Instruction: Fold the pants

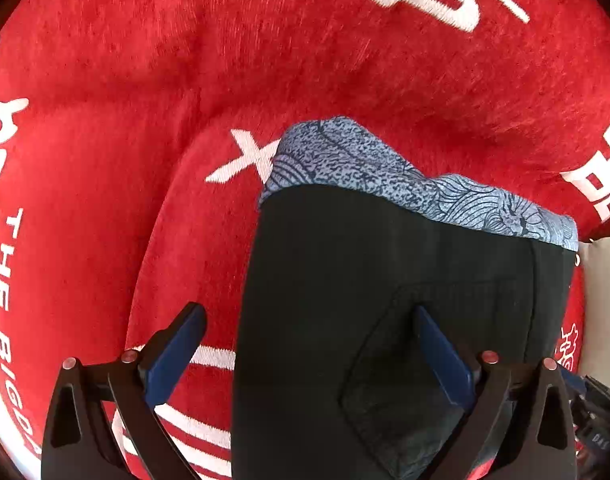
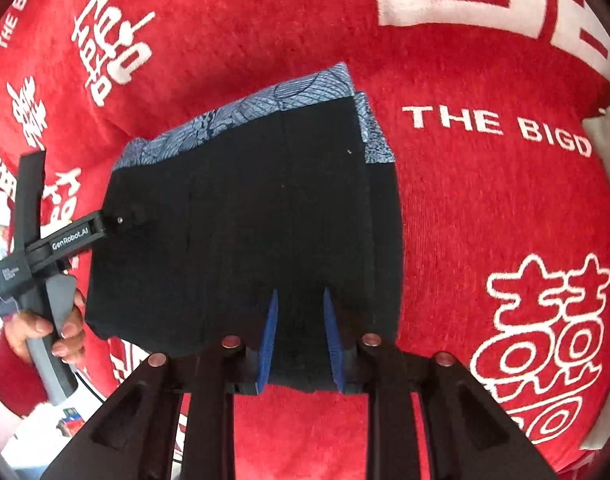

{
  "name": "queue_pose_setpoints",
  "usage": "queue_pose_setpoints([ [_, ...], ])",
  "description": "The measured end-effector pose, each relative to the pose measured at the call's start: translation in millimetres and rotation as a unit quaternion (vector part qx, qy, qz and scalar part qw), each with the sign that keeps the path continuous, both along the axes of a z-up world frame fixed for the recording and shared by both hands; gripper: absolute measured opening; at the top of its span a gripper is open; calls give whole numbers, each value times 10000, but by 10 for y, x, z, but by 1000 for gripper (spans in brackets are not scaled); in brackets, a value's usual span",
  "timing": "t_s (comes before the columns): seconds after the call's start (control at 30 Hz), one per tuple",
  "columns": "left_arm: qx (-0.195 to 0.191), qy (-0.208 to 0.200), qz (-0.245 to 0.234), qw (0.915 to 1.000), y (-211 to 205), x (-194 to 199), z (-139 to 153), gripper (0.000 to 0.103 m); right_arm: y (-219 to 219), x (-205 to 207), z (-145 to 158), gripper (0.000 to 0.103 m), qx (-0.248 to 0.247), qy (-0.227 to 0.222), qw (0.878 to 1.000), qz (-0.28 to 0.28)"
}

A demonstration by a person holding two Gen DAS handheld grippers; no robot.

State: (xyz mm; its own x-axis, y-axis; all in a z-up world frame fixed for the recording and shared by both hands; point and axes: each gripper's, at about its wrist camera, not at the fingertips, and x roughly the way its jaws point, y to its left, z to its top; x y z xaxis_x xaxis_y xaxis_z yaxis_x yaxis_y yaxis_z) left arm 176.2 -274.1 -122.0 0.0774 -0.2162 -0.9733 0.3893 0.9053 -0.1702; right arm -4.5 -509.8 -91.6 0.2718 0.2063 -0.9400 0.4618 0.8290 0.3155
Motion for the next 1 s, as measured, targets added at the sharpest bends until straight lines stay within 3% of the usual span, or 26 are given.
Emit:
queue_pose_setpoints([
  [0.13,306,-447,-350,9979,-109,-129,129,103,-33,-33,55,29,42,10,10000,84],
  [0.4,423,-354,-372,9978,-164,-120,152,103,80,25,95,51,-43,53,9997,231],
  [0.63,550,-506,-499,9960,-213,-111,273,103,128,69,118,54,-109,86,9996,259],
  [1.0,632,-784,-92,9949,-210,329,373,103,181,85,87,63,-166,61,9989,434],
])
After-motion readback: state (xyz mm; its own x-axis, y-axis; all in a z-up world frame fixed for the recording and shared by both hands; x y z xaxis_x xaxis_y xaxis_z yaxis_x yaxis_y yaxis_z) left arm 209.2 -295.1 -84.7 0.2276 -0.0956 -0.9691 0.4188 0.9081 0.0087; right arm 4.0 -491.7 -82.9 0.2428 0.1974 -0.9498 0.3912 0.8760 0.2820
